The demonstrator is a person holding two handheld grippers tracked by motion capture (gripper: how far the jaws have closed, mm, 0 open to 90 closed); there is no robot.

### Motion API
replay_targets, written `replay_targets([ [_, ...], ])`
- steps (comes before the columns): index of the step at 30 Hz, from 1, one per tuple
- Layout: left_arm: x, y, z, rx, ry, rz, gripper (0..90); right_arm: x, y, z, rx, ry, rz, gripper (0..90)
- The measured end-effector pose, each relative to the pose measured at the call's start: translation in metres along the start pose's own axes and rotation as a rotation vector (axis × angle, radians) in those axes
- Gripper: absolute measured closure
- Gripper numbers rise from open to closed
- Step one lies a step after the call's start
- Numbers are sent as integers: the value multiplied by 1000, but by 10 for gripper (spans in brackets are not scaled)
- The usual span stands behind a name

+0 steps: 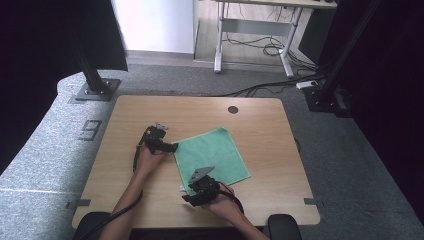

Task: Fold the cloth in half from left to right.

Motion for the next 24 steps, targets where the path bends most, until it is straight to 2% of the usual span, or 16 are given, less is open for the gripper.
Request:
replay_targets([
  [1, 0, 0, 0, -1, -2, -1, 10, -3, -2, 1, 13, -3, 18, 568],
  [3, 0, 0, 0, -1, -2, -2, 15, -4, -2, 1, 11, -5, 26, 577],
  [5, 1, 0, -1, -5, -7, -7, 25, -9, -6, 1, 27, -22, 54, 633],
  [6, 1, 0, -1, -5, -7, -7, 34, -9, -6, 1, 27, -22, 54, 633],
  [8, 3, -1, -3, -23, -23, -22, 70, -11, -8, 0, 39, -45, 63, 705],
  [9, 3, -1, -3, -23, -23, -22, 109, -11, -8, 0, 39, -45, 63, 705],
  [10, 4, -1, -4, -32, -31, -30, 109, -11, -7, -1, 42, -54, 66, 729],
  [12, 6, -2, -6, -55, -54, -49, 217, -11, -7, -1, 51, -72, 72, 770],
  [13, 7, -3, -8, -66, -65, -58, 350, -12, -6, -2, 55, -75, 75, 812],
  [14, 9, -4, -10, -82, -83, -66, 427, -12, -6, -2, 57, -76, 73, 825],
  [15, 9, -4, -12, -88, -93, -71, 427, -12, -6, -2, 57, -76, 73, 825],
  [16, 10, -4, -13, -94, -104, -76, 585, -12, -6, -2, 54, -76, 74, 835],
  [17, 11, -4, -14, -93, -117, -81, 585, -13, -5, -2, 53, -75, 74, 841],
  [18, 11, -5, -15, -84, -125, -81, 693, -14, -4, -2, 53, -74, 73, 845],
  [21, 11, -5, -13, -65, -139, -81, 795, -15, -2, -1, 51, -71, 72, 847],
  [24, 13, -7, -10, -36, -153, -78, 830, -19, 1, 2, 51, -60, 68, 847],
])
Point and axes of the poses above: each handheld gripper's, and its own axes: x roughly backward along the jaws, y roughly out of its top, z roughly to its left, the point moved 4 cm from there along -x, roughly forward along the jaws, and after that the axes turned 1 degree about z, right-handed, at the moved point
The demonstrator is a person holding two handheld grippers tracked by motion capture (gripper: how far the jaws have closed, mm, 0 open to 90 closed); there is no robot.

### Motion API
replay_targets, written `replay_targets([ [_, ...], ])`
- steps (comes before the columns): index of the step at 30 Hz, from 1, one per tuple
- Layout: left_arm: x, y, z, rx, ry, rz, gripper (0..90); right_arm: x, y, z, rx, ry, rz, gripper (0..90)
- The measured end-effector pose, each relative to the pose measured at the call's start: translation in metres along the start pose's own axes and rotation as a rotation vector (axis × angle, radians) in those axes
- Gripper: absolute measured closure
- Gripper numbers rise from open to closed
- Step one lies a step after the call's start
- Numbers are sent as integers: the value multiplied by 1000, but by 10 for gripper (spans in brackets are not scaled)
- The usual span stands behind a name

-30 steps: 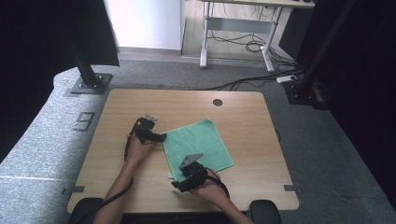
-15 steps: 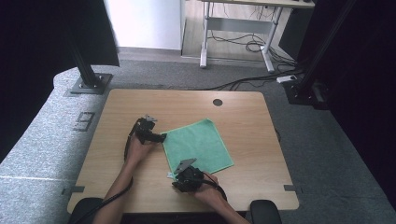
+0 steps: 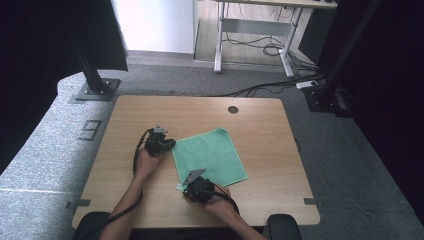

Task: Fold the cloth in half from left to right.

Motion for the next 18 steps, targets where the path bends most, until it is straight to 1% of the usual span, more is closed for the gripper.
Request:
replay_targets([
  [1, 2, -2, 2, 12, 7, 3, 842, -2, 3, 2, 1, 8, 0, 847],
  [2, 2, -2, 2, 12, 7, 3, 845, -2, 3, 2, 1, 8, 0, 847],
  [3, 5, -3, 4, 18, 13, 16, 848, -5, 7, 5, 7, 21, -2, 848],
  [4, 5, -3, 4, 18, 13, 16, 848, -5, 7, 5, 7, 21, -2, 848],
  [5, 8, -3, 5, 20, 20, 25, 849, -8, 11, 8, 16, 31, -6, 850],
  [7, 12, -4, 7, 20, 32, 37, 849, -8, 12, 9, 20, 33, -7, 851],
  [9, 16, -3, 8, 36, 31, 28, 850, -6, 16, 11, 29, 37, -15, 852],
  [10, 18, -3, 8, 44, 28, 19, 850, -3, 18, 11, 29, 39, -27, 852],
  [11, 20, -2, 8, 55, 24, 9, 850, -3, 18, 11, 29, 39, -27, 852],
  [16, 28, 11, 5, 59, 10, -31, 851, 14, 21, 8, 19, 30, -64, 853],
  [18, 29, 16, 3, 60, 6, -38, 851, 24, 20, 3, 14, 15, -86, 853],
])
Point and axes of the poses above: each handheld gripper's, and its own axes: x roughly backward along the jaws, y roughly out of its top, z roughly to its left, the point moved 4 cm from there along -x, roughly forward along the jaws, and after that the axes turned 1 degree about z, right-handed, at the moved point
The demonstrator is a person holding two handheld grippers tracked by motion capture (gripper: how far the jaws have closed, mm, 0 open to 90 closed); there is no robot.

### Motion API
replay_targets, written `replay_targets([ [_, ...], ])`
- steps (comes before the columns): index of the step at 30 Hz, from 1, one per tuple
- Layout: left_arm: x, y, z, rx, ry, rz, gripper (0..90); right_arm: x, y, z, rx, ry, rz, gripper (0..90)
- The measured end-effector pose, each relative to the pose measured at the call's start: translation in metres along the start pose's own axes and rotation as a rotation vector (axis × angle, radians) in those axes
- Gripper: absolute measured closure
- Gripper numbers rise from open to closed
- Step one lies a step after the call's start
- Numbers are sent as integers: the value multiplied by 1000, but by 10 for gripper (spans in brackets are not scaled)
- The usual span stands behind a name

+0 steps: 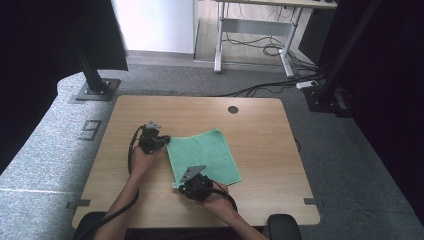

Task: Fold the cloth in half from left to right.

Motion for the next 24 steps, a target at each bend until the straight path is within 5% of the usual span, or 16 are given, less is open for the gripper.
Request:
replay_targets([
  [13, -16, 32, -22, -34, -21, -26, 850, 32, -20, -29, -78, -74, -39, 854],
  [24, -40, 55, -44, -103, -21, -9, 850, 50, -39, -50, -129, -133, -49, 860],
])
Point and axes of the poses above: each handheld gripper's, and its own axes: x roughly backward along the jaws, y roughly out of its top, z roughly to its left, the point moved 4 cm from there along -x, roughly forward along the jaws, and after that the axes turned 1 degree about z, right-handed, at the moved point
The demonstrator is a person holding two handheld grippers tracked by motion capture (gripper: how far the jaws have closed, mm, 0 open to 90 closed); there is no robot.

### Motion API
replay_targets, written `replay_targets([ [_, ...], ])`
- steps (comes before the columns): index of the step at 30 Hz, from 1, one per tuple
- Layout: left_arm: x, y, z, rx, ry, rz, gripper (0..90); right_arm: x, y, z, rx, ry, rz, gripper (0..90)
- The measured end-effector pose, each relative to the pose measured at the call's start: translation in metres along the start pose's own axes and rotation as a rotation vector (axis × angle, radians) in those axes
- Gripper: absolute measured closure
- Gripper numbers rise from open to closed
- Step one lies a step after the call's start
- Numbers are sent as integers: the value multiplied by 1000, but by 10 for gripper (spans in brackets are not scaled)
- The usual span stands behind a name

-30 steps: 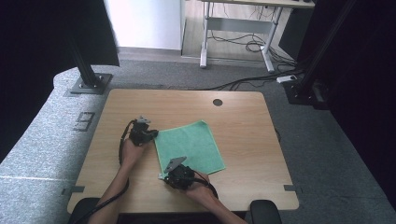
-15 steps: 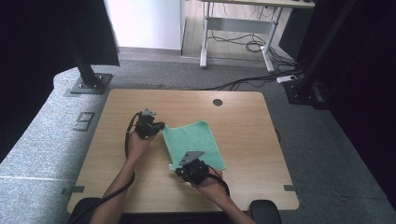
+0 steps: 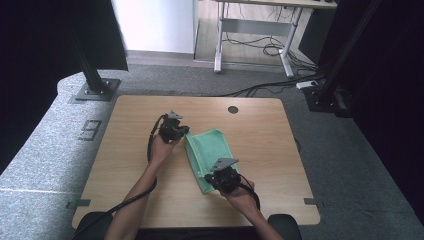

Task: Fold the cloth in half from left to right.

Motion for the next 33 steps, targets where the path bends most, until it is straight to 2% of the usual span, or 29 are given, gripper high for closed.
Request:
replay_targets([
  [13, -28, 21, -23, -57, -16, 20, 850, 17, -20, -25, -54, -50, 2, 860],
  [18, -41, 29, -33, -65, -26, 21, 849, 23, -27, -34, -72, -66, 3, 860],
  [33, -58, 45, -48, -81, -60, 24, 848, 33, -36, -46, -104, -81, -2, 859],
])
Point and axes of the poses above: each handheld gripper's, and its own axes: x roughly backward along the jaws, y roughly out of its top, z roughly to its left, the point moved 4 cm from there along -x, roughly forward along the jaws, and after that the axes turned 1 degree about z, right-handed, at the moved point
